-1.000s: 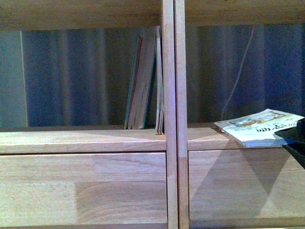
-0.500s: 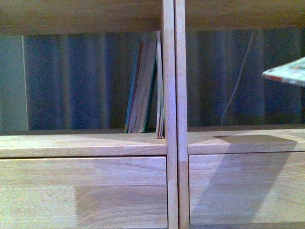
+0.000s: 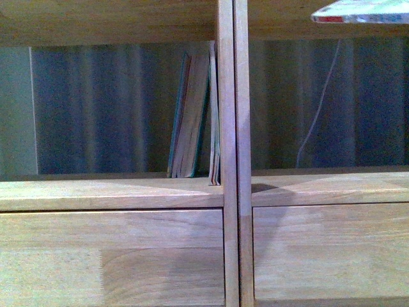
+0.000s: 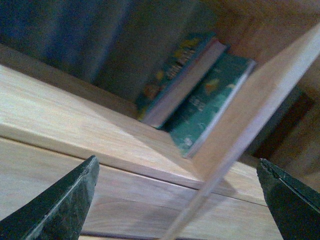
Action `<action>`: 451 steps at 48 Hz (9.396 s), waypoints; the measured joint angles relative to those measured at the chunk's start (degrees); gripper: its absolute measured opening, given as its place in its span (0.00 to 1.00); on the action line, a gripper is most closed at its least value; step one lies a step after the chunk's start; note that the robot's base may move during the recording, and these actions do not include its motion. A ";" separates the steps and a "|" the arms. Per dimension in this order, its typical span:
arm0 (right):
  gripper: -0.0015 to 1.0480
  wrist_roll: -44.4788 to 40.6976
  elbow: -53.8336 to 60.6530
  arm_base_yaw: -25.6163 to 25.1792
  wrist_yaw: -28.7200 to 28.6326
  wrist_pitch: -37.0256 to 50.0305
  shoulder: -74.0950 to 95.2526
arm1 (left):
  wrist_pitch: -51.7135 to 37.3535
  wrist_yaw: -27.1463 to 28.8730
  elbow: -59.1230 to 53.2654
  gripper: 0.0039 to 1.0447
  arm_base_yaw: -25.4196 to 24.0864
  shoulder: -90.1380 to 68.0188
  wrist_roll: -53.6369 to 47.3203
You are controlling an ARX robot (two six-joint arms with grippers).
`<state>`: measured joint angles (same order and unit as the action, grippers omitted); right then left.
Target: Organize books on shelf
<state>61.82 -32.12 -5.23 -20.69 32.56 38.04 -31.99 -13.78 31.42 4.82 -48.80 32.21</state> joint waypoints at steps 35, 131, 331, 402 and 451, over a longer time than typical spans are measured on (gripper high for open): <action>0.07 -16.50 -9.03 33.48 12.74 8.37 17.03 | -12.17 -9.25 27.89 0.93 19.28 -32.59 17.68; 0.46 -12.37 -5.05 36.79 6.25 13.55 20.37 | -16.81 -11.08 23.26 0.07 19.98 -24.92 16.83; 0.93 -13.00 -5.01 37.05 6.08 13.55 19.96 | -26.34 30.36 28.24 0.93 20.13 -45.13 -49.64; 0.03 -61.29 20.48 18.08 32.76 -16.06 -9.33 | 12.04 24.17 -22.77 0.02 6.10 20.28 -32.46; 0.03 -61.51 31.23 5.35 20.74 -22.23 -27.76 | 21.73 13.79 -30.73 0.02 -4.57 38.62 -32.35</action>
<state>0.32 -0.89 0.12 0.05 10.33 10.28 -10.26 0.01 0.69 0.25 -10.17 -0.14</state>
